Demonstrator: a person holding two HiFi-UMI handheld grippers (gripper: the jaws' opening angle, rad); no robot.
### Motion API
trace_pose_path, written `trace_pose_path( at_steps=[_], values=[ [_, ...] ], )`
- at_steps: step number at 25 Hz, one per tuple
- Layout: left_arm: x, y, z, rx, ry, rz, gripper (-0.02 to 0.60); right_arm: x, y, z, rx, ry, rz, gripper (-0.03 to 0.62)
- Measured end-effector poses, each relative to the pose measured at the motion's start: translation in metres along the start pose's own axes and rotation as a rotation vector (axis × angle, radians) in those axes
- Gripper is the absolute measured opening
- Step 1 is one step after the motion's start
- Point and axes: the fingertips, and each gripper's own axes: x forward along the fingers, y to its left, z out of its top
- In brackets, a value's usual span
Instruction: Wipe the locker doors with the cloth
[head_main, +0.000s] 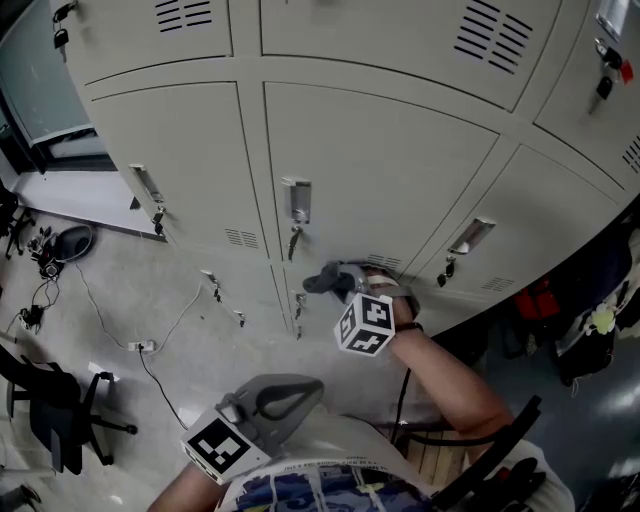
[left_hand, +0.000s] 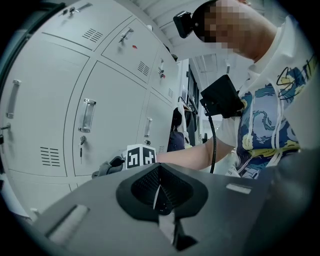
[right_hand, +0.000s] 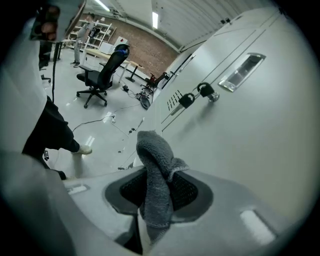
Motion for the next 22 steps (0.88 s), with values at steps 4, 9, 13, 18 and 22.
trace_pose_path(
  at_steps=[4,9,13,18,22],
  values=[
    [-0.005,0.008,0.001,0.015,0.011,-0.022,0.003,-0.01,0.0,0.005,0.015,-0.024,0.024,0.112],
    [-0.017,0.021,0.011,0.041,0.016,-0.072,0.003,-0.075,-0.034,0.044,0.032,-0.094,-0.057,0.112],
    [-0.019,0.024,0.014,0.052,0.021,-0.128,0.003,-0.152,-0.089,0.098,0.011,-0.195,-0.213,0.114],
    [-0.018,0.025,0.019,0.065,0.015,-0.185,0.003,-0.225,-0.152,0.152,-0.047,-0.27,-0.421,0.114],
    [-0.022,0.029,0.021,0.075,0.01,-0.198,0.003,-0.252,-0.187,0.182,-0.104,-0.29,-0.541,0.114]
  ],
)
